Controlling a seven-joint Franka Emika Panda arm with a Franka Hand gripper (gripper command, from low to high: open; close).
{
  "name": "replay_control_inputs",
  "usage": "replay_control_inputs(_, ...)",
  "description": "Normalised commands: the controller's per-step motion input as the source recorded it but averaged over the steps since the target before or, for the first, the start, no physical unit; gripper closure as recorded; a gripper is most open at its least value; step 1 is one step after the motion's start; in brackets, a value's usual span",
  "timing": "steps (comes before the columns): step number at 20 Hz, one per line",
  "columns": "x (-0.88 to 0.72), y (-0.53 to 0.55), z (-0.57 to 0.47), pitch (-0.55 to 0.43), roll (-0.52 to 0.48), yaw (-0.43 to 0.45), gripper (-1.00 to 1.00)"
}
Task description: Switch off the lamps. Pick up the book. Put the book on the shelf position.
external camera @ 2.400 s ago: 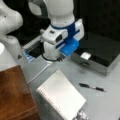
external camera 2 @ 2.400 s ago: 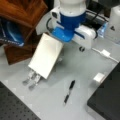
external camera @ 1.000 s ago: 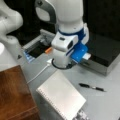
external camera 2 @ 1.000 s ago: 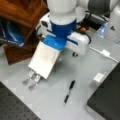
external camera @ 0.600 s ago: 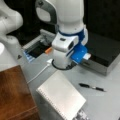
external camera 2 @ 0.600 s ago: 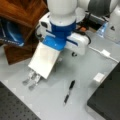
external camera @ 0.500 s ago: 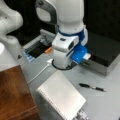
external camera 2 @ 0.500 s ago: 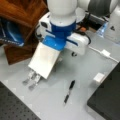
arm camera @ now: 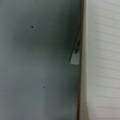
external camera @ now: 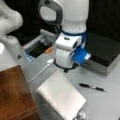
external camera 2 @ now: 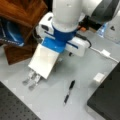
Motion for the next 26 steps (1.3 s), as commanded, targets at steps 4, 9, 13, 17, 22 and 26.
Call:
replay_control_inputs(4, 0.06, 0.19, -0.13, 0.183, -0.456, 0.013, -1.00)
replay_control_inputs(9, 0.00, 0.10, -0.14, 0.141, -0.536, 0.044, -1.00)
replay_control_inputs(13, -0.05, 0.05, -0.10, 0.105, -0.521, 0.063, -1.00)
replay_control_inputs(17, -0.07, 0.01, -0.11, 0.052, -0.504, 0.066, -1.00)
replay_control_inputs(22, -0.08, 0.01, -0.13, -0.012, -0.438, 0.052, -1.00)
replay_control_inputs(26, -0.06, -0.01, -0.15, -0.031, -0.436, 0.065, -1.00)
